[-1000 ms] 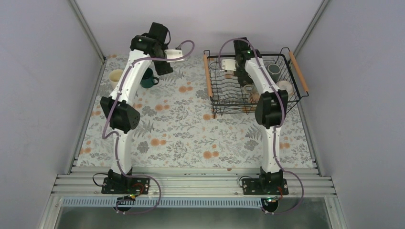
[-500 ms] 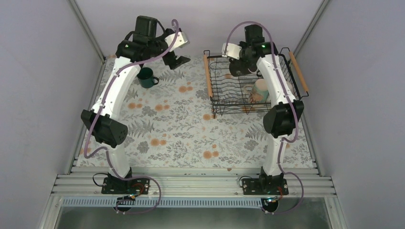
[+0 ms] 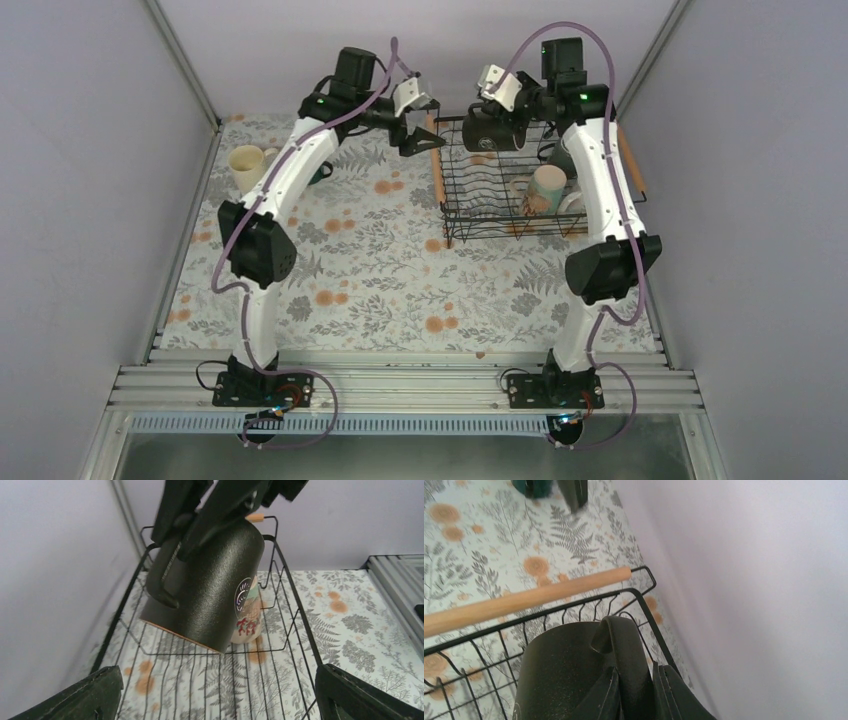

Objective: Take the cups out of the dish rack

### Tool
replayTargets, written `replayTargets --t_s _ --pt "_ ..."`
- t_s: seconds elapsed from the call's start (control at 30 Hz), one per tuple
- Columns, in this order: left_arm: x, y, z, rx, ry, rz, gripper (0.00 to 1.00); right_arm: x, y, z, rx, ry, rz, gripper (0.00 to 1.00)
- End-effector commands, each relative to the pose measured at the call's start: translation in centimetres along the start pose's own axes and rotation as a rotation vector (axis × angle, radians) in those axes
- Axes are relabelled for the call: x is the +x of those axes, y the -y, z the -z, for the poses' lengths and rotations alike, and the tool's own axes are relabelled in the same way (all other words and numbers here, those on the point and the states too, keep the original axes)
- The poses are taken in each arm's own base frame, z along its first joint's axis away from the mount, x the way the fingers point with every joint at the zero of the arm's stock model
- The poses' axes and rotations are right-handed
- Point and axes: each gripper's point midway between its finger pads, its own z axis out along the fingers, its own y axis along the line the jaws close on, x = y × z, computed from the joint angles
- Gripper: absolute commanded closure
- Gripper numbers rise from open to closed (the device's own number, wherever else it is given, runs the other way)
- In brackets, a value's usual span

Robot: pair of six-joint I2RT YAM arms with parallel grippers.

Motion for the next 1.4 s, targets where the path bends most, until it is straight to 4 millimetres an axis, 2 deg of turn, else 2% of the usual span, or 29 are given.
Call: replayTargets --t_s 0.0,0.17,0.5,0.63,0.77,1.0,1.17,1.37 --pt "-0.8 1.0 -1.5 0.101 0.061 0.002 0.05 -5.4 1.5 4.7 0.080 0.200 0.013 0.96" --pt "0.6 1.0 -3.5 0.154 0.057 0.035 0.05 -5.9 1.4 5.2 0.076 0.233 0.005 0.96" --pt "0.3 2.1 -5.2 0.287 0.126 0.097 0.11 -6.8 1.6 5.1 0.070 0.280 -0.018 0.96" --pt "-0.3 3.1 -5.7 0.342 0.150 0.122 0.26 -6.7 1.7 4.6 0.064 0.289 -0.028 0.96" --pt "-1.3 4.1 -5.8 0.385 0.174 0.127 0.33 -6.5 1.8 3.9 0.060 0.295 -0.035 0.96" --pt "-1.8 4.3 -5.9 0.410 0.189 0.146 0.53 -6.2 1.9 3.0 0.050 0.298 -0.041 0.96" --pt "-2.3 4.2 -5.8 0.426 0.201 0.165 0.60 -6.8 1.6 3.0 0.024 0.335 -0.059 0.97" --pt "-2.7 4.6 -5.9 0.441 0.209 0.162 0.77 -7.3 1.2 2.9 -0.003 0.366 -0.074 0.97"
